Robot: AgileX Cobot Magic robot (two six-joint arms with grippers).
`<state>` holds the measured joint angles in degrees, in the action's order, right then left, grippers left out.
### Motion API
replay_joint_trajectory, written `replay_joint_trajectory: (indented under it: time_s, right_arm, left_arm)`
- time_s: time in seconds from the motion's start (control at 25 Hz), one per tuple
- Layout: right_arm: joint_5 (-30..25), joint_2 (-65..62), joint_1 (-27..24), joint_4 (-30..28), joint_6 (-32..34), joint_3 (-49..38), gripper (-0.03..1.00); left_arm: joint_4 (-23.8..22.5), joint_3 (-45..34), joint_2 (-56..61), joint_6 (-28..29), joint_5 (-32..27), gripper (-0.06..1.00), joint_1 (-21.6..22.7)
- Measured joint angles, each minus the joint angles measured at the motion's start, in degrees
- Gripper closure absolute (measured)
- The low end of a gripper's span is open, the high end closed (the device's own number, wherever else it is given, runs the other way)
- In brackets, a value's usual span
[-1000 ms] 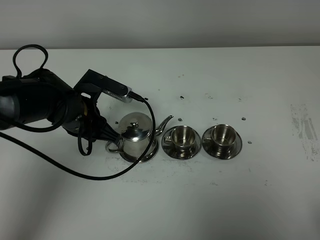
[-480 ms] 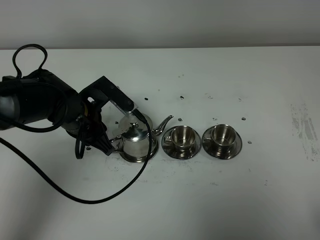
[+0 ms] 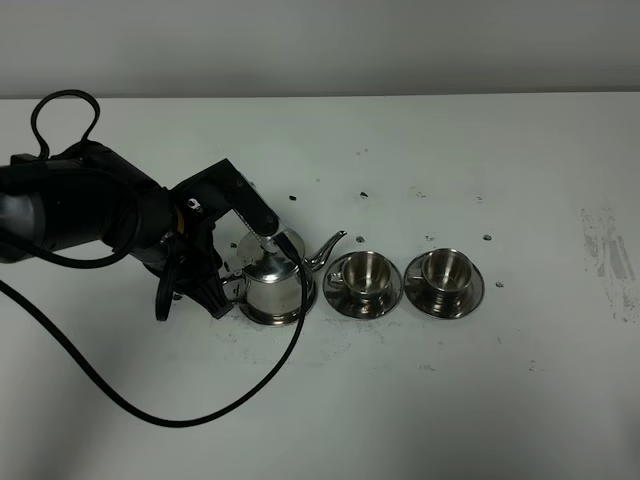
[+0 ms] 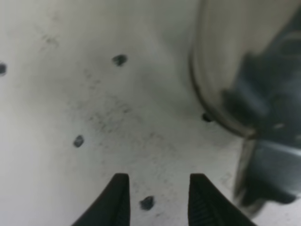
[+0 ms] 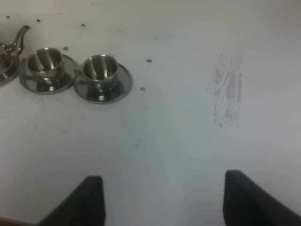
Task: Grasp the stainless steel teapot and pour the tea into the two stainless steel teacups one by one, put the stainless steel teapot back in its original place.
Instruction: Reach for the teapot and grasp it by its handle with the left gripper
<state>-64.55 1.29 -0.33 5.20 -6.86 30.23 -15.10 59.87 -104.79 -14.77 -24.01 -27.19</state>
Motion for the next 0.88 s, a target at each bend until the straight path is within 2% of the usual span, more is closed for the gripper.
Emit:
replay_joint_trajectory:
  time_s: [0.88]
  right_arm:
    - [0.0,0.0,0.0,0.0,0.0,-0.04,0.41]
  left_arm:
    - [3.23,0.0,0.0,-5.44,-2.55,0.65,-2.48]
